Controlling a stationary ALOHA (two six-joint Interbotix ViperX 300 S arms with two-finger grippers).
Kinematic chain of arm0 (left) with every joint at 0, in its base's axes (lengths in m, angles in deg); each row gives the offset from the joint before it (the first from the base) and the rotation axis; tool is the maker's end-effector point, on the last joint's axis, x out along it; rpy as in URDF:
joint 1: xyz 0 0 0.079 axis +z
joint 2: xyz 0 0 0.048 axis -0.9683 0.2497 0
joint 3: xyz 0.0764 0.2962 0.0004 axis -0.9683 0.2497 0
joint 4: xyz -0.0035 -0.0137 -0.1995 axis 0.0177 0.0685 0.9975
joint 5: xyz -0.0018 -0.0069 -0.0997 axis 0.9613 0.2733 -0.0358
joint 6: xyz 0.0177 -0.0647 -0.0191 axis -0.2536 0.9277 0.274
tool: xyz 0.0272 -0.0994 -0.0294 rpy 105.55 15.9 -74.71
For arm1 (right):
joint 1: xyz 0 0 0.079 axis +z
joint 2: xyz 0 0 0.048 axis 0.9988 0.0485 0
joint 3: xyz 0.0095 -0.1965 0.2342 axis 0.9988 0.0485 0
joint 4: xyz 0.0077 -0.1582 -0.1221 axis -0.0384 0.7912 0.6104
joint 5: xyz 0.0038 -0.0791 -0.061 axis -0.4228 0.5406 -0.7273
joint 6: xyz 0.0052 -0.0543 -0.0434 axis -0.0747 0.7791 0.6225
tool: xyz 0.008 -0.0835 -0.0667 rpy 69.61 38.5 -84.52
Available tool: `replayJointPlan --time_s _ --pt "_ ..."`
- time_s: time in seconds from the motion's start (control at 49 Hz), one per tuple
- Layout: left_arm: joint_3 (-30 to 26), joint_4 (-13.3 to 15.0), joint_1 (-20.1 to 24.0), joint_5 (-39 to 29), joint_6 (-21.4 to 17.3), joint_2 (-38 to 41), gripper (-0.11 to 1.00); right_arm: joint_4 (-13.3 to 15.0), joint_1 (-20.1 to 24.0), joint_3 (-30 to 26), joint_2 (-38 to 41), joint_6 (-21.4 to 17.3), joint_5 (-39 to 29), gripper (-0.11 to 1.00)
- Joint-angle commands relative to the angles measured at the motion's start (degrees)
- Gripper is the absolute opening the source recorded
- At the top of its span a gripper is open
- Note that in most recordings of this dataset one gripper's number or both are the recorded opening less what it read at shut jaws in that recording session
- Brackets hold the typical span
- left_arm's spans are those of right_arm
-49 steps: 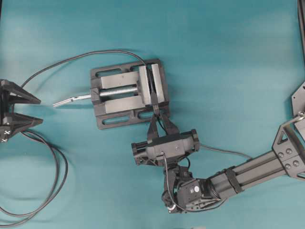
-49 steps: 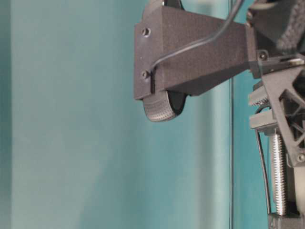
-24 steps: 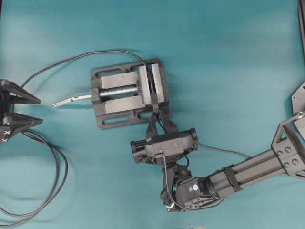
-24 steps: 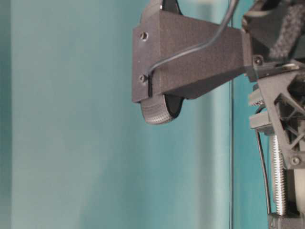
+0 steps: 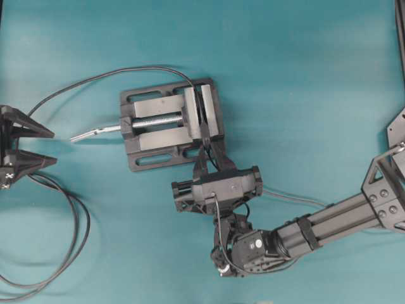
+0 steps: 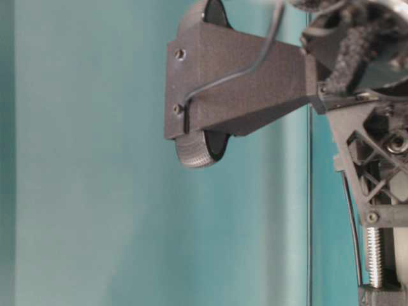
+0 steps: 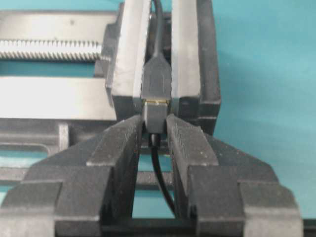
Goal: Insert the USB cable into the fixed female connector.
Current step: 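Push the USB plug with the right gripper into the blue port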
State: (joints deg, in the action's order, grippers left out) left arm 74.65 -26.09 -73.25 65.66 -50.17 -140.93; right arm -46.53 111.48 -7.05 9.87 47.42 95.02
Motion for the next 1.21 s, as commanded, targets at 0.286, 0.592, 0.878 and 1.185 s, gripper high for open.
replayJointPlan --time_s 0.286,0.592,0.878,1.185 --pt "-0.62 -0.18 0.09 0.18 0.70 0.35 0.99 1.85 -4.75 -0.53 -3.60 0.35 -1.05 0.20" --pt "-0.62 -0.18 0.09 0.18 0.62 0.35 0.99 2.46 -8.17 0.79 -3.25 1.05 -2.20 0.20" --pt "-0.62 -0.18 0.09 0.18 0.70 0.35 0.99 5.19 -10.28 1.85 -3.16 1.23 -2.20 0.20" --pt "-0.62 -0.18 0.09 0.18 0.70 0.44 0.99 5.19 -10.02 1.67 -3.25 0.88 -2.46 0.20"
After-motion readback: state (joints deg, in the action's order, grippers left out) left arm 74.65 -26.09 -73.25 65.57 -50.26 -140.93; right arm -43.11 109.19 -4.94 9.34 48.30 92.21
